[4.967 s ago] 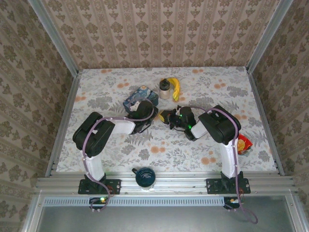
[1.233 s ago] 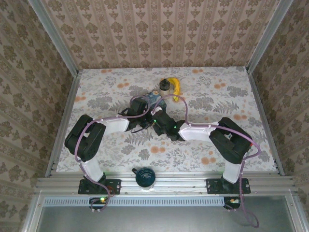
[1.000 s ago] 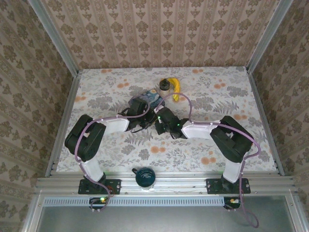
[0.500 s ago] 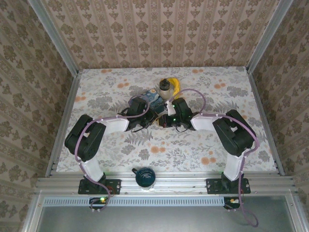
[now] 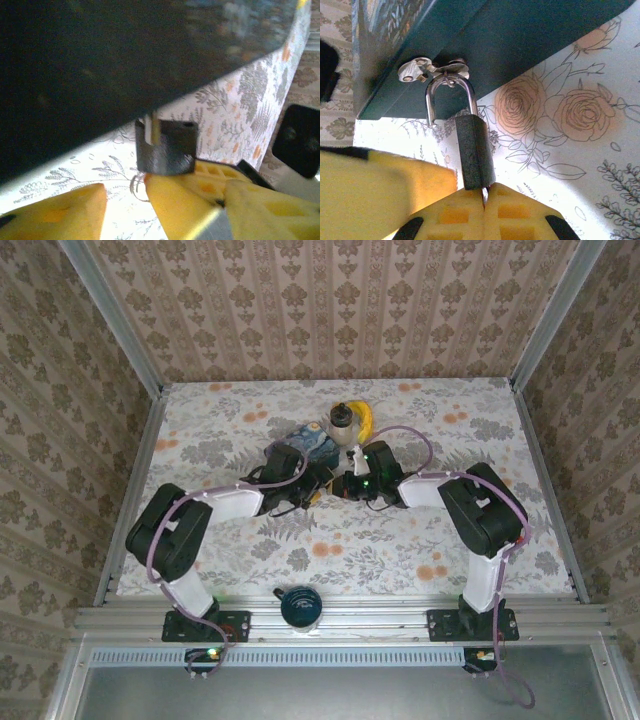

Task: Unlock the padlock with the key

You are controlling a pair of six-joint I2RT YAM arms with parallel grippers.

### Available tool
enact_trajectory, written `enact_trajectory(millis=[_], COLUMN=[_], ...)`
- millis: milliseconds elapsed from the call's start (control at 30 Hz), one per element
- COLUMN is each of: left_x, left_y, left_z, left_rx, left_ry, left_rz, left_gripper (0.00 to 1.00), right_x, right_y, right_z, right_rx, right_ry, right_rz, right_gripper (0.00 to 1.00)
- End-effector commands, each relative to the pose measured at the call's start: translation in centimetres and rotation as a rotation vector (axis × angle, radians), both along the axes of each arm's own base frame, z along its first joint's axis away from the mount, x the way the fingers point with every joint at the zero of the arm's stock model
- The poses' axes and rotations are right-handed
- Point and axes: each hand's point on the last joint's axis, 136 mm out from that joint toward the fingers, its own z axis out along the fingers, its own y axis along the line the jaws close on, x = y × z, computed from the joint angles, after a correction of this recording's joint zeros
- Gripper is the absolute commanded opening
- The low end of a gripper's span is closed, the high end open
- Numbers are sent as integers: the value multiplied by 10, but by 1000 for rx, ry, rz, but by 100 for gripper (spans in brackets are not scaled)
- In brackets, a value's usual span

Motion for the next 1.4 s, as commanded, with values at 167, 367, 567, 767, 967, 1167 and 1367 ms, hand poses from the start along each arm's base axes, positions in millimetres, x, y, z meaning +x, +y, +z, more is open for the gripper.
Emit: enact_trajectory(millis=[167,367,567,767,967,1167,1367], left_x=[-8,3,33,60,78,92,94], left_y=[7,24,58,79,79,82,87], left_z=[67,95,112,103,80,60,43], left_rx=[59,215,547,754,800,807,876], left_ry=[-187,-348,-499,-551,-601,-631,-608], left_rz=[-85,-114,-115,-113,-111,-161,-243], left_gripper=[100,100,100,100,100,100,100], right_x=[13,10,13,17,19,19,19], right_y=[-2,1,4,9,10,10,10], right_z=[2,0,-1,-1,1,0,-2], right_rx=[-7,-68,-114,-59,-20,-6,8], right_ry=[-36,-49,-49,-19,-5,8,18], right_rz=[-72,-99,-170,-235,-278,-296,-308], right_gripper=[0,0,0,0,0,0,0])
